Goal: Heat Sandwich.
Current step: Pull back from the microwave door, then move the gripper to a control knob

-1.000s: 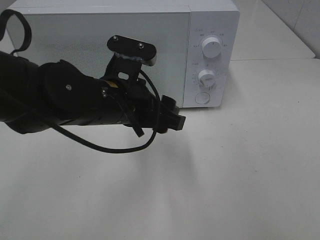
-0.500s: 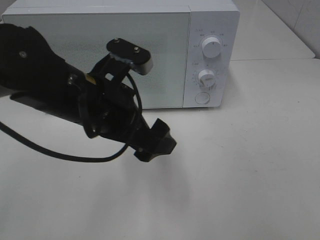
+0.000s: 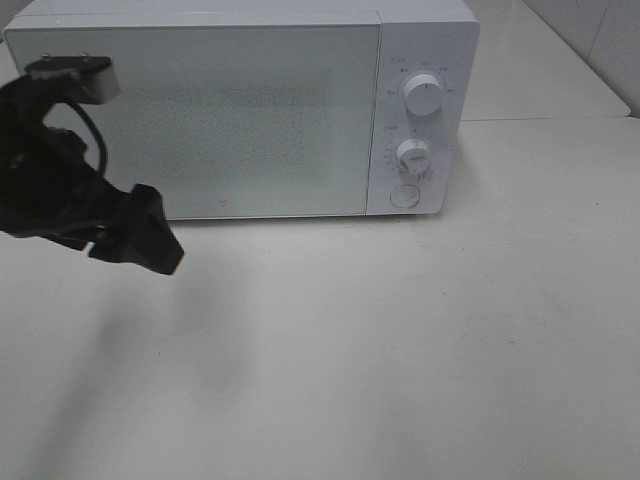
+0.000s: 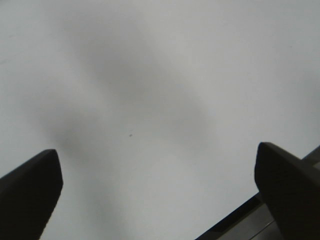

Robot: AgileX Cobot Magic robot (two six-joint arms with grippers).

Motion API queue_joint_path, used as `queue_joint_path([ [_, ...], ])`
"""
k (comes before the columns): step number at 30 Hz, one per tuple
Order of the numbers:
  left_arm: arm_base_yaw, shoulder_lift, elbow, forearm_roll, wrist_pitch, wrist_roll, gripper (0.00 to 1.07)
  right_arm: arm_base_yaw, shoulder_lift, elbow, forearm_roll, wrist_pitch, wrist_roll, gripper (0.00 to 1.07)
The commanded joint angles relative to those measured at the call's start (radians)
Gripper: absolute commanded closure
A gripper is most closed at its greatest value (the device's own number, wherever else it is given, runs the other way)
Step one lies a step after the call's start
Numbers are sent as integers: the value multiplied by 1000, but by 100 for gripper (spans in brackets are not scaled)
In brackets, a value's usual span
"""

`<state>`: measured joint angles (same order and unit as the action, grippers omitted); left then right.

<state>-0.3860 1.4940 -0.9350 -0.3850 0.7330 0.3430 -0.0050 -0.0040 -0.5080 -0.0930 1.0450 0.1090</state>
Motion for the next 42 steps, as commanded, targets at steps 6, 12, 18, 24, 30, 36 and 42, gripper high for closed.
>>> queue_joint_path([
  [6, 175, -82, 4, 115, 127, -147, 4, -8, -27, 1, -2, -8, -8, 31],
  [12, 297, -122, 4, 205, 217, -210, 4, -8, -27, 1, -2, -8, -8, 31],
  [18, 401, -200, 5, 256, 264, -278, 4, -8, -27, 1, -2, -8, -8, 31],
  [24, 408, -298, 34, 266, 281, -277, 4, -8, -27, 1, -2, -8, -8, 31],
  [30, 408, -435, 150, 313, 274, -278, 4, -8, -27, 1, -2, -8, -8, 31],
  [36, 408, -558, 219, 318, 274, -281, 4, -8, -27, 1, -2, -8, -8, 31],
  [42, 408, -757, 316, 321, 280, -293, 4, -8, -27, 1, -2, -8, -8, 31],
])
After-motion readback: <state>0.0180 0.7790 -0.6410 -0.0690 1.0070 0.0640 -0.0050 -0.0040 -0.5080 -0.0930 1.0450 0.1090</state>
